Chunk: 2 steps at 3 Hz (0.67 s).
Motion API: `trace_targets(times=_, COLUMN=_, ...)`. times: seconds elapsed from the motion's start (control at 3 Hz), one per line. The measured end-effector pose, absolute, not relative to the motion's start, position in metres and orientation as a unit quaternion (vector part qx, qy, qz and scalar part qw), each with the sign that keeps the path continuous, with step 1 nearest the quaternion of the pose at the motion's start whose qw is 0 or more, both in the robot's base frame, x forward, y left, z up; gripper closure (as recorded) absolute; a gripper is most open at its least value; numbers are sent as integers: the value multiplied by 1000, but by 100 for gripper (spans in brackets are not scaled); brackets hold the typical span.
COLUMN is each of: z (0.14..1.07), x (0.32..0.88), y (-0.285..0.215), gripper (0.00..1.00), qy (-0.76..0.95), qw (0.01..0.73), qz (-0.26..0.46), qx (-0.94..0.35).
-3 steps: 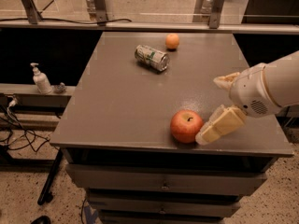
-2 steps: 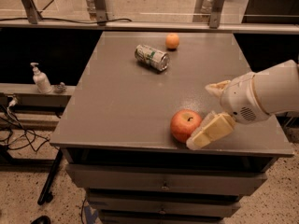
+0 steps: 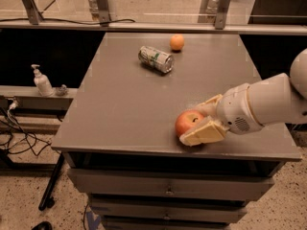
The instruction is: Move apple near 7up can
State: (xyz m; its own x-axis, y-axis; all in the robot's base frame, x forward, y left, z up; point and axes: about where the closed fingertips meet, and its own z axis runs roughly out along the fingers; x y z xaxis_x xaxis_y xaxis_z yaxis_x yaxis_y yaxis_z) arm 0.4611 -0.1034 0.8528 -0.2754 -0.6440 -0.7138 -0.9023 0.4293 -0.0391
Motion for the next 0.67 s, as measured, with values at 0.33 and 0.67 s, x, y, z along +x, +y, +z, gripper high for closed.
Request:
trace_targets(times=0.33, z=851, x=467, y=-105, gripper=64, qy=781, qw=334, qz=195, qx=-490)
trace_targets(times=0.67, z=859, x=485, y=-124, gripper=87, qy=788, qw=336, qz=177, qx=-485)
